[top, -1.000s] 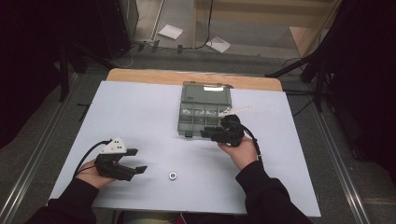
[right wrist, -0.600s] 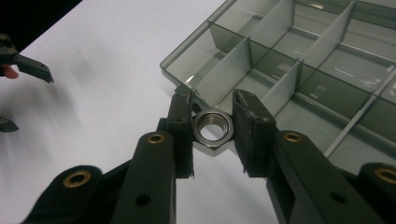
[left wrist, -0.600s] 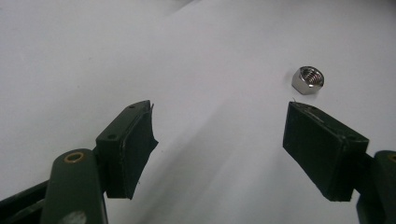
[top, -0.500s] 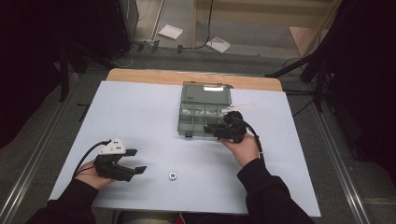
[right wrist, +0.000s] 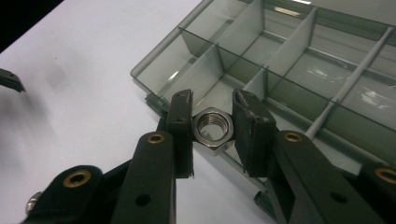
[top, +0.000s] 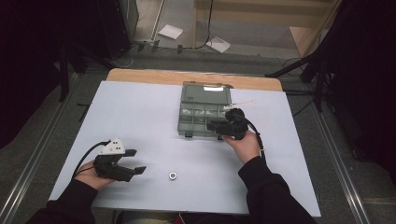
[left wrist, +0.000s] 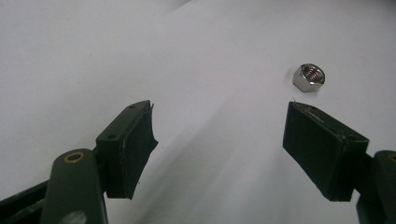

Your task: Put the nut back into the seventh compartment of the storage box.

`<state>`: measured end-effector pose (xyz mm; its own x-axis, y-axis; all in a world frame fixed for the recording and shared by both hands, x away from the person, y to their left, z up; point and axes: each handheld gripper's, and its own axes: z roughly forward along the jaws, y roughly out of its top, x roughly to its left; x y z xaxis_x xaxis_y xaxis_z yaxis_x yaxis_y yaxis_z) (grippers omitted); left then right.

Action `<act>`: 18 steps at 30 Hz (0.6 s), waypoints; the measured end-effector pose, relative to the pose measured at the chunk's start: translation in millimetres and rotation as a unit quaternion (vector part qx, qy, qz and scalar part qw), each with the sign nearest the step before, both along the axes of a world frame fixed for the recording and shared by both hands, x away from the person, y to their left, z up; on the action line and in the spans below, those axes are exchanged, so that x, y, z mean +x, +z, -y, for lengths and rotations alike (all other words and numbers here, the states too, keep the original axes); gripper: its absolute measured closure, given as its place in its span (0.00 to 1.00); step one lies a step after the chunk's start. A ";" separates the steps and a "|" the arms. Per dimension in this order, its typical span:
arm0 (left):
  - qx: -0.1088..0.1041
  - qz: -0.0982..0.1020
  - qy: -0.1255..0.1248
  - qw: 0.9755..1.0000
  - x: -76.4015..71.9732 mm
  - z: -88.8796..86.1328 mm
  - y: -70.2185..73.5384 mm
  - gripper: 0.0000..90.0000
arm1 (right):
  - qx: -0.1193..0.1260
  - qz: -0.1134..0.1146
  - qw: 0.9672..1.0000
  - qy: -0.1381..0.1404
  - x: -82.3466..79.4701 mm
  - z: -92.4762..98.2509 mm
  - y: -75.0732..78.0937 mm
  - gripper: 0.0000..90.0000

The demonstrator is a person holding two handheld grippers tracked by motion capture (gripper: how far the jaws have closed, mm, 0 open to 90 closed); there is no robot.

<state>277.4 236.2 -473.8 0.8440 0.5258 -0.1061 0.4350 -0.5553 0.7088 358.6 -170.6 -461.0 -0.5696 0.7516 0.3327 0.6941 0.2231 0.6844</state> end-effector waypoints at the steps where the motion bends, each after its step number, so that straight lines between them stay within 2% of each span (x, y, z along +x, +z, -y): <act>1: 0.001 0.000 0.000 1.000 0.1 0.0 -0.1 0.27 | -0.001 0.000 1.000 -0.001 0.7 0.0 -0.6 0.79; 18: 0.001 -0.001 0.001 1.000 0.2 -1.2 -0.9 0.27 | -0.023 -0.004 0.999 -0.022 11.9 -2.7 -14.0 0.79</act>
